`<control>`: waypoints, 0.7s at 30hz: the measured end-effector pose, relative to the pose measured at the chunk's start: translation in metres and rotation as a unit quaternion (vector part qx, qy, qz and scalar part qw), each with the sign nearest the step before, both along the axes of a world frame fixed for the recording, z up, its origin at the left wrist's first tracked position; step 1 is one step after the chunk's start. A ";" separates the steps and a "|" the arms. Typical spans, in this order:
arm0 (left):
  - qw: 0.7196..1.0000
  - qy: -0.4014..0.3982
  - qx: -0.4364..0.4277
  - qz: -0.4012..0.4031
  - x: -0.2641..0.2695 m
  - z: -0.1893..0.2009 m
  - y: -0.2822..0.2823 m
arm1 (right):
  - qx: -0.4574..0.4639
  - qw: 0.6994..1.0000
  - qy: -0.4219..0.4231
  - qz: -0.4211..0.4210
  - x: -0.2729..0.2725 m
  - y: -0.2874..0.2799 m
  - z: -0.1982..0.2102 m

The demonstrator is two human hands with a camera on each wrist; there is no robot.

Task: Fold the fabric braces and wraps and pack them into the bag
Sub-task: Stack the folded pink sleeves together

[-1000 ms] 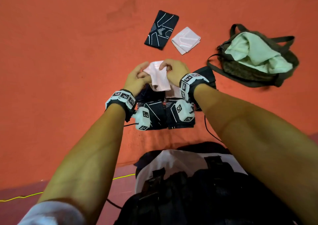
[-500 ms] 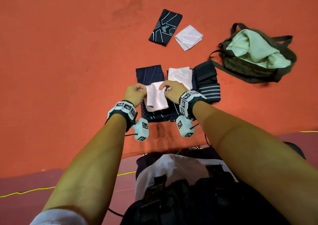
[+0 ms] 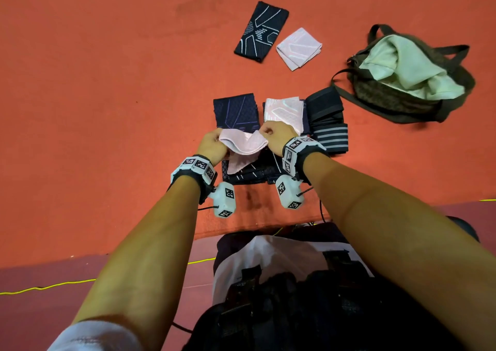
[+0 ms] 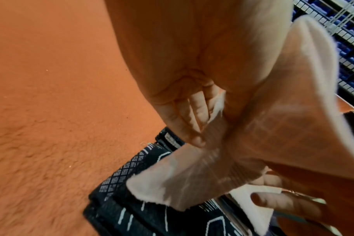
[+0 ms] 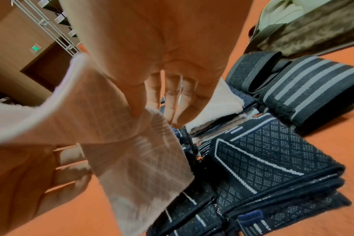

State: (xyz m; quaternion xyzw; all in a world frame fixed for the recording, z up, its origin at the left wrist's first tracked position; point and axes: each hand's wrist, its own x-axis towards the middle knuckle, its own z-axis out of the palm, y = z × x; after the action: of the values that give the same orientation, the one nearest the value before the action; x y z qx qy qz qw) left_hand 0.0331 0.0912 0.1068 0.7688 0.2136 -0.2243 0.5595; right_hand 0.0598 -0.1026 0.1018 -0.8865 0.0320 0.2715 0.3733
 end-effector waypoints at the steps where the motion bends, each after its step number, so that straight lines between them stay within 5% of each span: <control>1: 1.000 0.007 -0.006 0.013 0.001 0.000 -0.001 | 0.003 1.000 0.003 -0.002 0.000 -0.001 -0.001; 14: 0.995 0.047 -0.019 0.084 0.010 -0.004 -0.011 | 0.028 0.993 0.062 -0.096 0.009 -0.009 0.004; 21: 0.999 0.035 -0.007 0.008 0.014 0.008 -0.012 | 0.071 0.994 0.025 -0.080 0.011 -0.007 0.014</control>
State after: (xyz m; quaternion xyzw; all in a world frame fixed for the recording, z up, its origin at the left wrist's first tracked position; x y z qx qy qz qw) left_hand 0.0474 0.0789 0.1146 0.7545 0.2379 -0.2482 0.5591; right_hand 0.0712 -0.1097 0.1161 -0.8453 0.0929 0.2640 0.4550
